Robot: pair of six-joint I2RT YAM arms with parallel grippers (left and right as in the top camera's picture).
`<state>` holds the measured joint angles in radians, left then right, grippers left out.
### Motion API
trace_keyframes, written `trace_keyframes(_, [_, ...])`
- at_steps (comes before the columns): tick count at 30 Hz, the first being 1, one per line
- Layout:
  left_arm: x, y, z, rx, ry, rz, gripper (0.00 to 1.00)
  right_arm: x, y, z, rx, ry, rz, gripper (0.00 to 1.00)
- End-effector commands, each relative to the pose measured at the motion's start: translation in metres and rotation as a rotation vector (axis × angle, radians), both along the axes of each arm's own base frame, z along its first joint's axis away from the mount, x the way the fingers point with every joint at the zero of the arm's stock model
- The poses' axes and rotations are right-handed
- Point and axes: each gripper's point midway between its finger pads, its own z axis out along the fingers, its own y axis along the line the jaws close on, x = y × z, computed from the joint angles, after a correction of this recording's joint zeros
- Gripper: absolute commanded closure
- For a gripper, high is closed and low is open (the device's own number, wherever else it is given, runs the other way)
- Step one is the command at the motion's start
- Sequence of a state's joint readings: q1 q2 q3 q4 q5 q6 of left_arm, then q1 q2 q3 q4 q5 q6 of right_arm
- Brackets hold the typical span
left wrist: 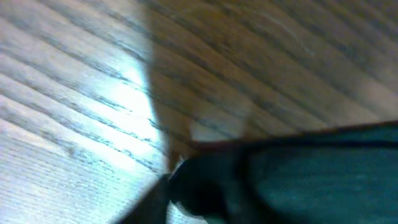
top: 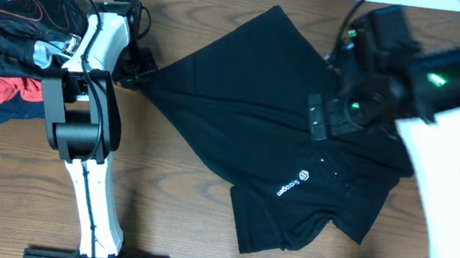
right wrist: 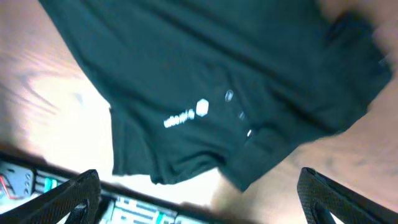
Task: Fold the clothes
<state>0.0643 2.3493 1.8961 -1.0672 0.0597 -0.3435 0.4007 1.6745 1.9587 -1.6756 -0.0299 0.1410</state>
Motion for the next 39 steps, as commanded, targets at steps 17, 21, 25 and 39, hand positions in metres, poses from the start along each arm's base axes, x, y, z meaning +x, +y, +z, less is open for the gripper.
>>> trace_keyframes(17, [0.001, 0.004, 0.010, 0.019, -0.007, -0.008, 0.31, -0.117, 0.018, -0.216, 0.017, 0.574, -0.156, 0.67])
trace_keyframes(21, [0.001, 0.004, 0.010, 0.018, -0.006, -0.007, 0.31, -0.132, 0.012, -0.234, 0.007, 0.607, -0.196, 0.71])
trace_keyframes(25, [0.000, 0.003, 0.010, 0.015, -0.004, -0.007, 0.31, -0.145, 0.011, -0.249, 0.027, 0.635, -0.224, 0.96])
trace_keyframes(39, [-0.003, -0.011, 0.011, -0.069, 0.009, -0.009, 0.31, -0.106, -0.014, -0.278, 0.044, 0.472, -0.393, 0.99])
